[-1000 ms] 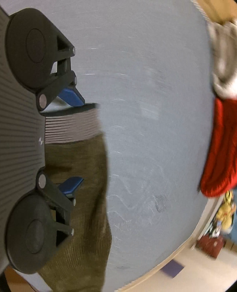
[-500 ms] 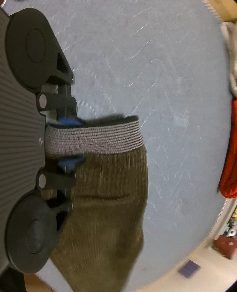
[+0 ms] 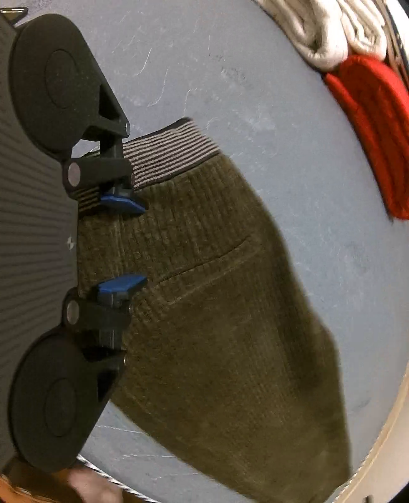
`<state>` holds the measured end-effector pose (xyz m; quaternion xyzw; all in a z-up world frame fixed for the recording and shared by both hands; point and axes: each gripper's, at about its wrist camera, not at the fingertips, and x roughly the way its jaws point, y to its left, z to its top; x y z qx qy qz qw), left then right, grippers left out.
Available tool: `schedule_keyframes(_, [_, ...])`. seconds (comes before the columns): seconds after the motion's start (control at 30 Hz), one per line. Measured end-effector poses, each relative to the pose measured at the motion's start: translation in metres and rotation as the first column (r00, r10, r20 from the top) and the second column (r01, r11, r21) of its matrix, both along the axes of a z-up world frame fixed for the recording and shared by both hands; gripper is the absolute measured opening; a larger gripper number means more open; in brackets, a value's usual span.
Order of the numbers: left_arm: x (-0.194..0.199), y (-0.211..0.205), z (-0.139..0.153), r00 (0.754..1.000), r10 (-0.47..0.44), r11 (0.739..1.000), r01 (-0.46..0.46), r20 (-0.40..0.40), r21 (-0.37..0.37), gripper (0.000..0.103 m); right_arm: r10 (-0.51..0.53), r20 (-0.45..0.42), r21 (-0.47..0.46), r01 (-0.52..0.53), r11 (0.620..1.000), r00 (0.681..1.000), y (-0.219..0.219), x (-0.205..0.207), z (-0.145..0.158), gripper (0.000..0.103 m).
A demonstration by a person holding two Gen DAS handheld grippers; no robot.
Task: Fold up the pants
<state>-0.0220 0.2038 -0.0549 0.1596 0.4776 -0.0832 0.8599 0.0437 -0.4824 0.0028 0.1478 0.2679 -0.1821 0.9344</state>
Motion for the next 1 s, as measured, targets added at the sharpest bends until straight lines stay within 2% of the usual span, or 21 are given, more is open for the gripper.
schedule_keyframes(0.17, [0.008, -0.011, 0.026, 0.993, 0.014, 0.996, -0.003, 0.119, -0.089, 0.049, -0.026, -0.052, 0.000, 0.026, 1.000, 0.998, -0.026, -0.007, -0.021, 0.066])
schedule_keyframes(0.23, [0.018, -0.016, 0.025, 0.994, 0.031, 0.993, -0.018, 0.108, -0.118, 0.049, -0.034, -0.091, -0.005, 0.034, 0.999, 0.995, -0.037, -0.008, -0.034, 0.066])
schedule_keyframes(0.37, [0.029, -0.028, 0.033, 0.990, 0.064, 0.991, -0.048, 0.123, -0.127, 0.049, -0.065, -0.152, 0.006, 0.067, 0.998, 0.986, -0.062, -0.014, -0.057, 0.067])
schedule_keyframes(0.43, [0.038, -0.021, 0.032, 0.983, 0.126, 0.981, -0.103, 0.134, -0.162, 0.049, -0.087, -0.167, 0.032, 0.094, 0.995, 0.982, -0.078, -0.020, -0.066, 0.067])
schedule_keyframes(0.47, [0.054, -0.019, 0.028, 0.980, 0.160, 0.977, -0.140, 0.115, -0.162, 0.048, -0.099, -0.176, 0.052, 0.110, 0.993, 0.979, -0.086, -0.023, -0.071, 0.067])
schedule_keyframes(0.53, [0.076, -0.005, 0.006, 0.971, 0.240, 0.966, -0.236, 0.022, -0.101, 0.040, -0.120, -0.197, 0.099, 0.141, 0.985, 0.973, -0.102, -0.030, -0.082, 0.067])
schedule_keyframes(0.57, [0.085, 0.001, -0.004, 0.965, 0.261, 0.960, -0.261, -0.016, -0.104, 0.035, -0.129, -0.208, 0.117, 0.156, 0.981, 0.970, -0.108, -0.033, -0.088, 0.067])
schedule_keyframes(0.6, [0.092, 0.004, -0.010, 0.961, 0.273, 0.954, -0.276, -0.037, -0.115, 0.035, -0.140, -0.222, 0.128, 0.172, 0.977, 0.965, -0.115, -0.038, -0.094, 0.067])
schedule_keyframes(0.7, [0.096, -0.005, 0.004, 0.946, 0.324, 0.940, -0.323, -0.011, -0.110, 0.035, -0.174, -0.256, 0.148, 0.217, 0.965, 0.951, -0.134, -0.046, -0.109, 0.068])
schedule_keyframes(0.83, [0.087, -0.029, 0.034, 0.960, 0.267, 0.951, -0.247, 0.087, -0.186, 0.044, -0.184, -0.223, 0.250, 0.238, 0.939, 0.957, -0.155, -0.058, -0.117, 0.071])
schedule_keyframes(0.93, [0.086, -0.049, 0.039, 0.967, 0.233, 0.961, -0.211, 0.109, -0.179, 0.048, -0.179, -0.194, 0.288, 0.231, 0.930, 0.964, -0.161, -0.061, -0.120, 0.073])
schedule_keyframes(1.0, [0.091, -0.058, 0.036, 0.969, 0.225, 0.963, -0.205, 0.106, -0.173, 0.055, -0.188, -0.178, 0.363, 0.241, 0.900, 0.966, -0.167, -0.063, -0.125, 0.073])
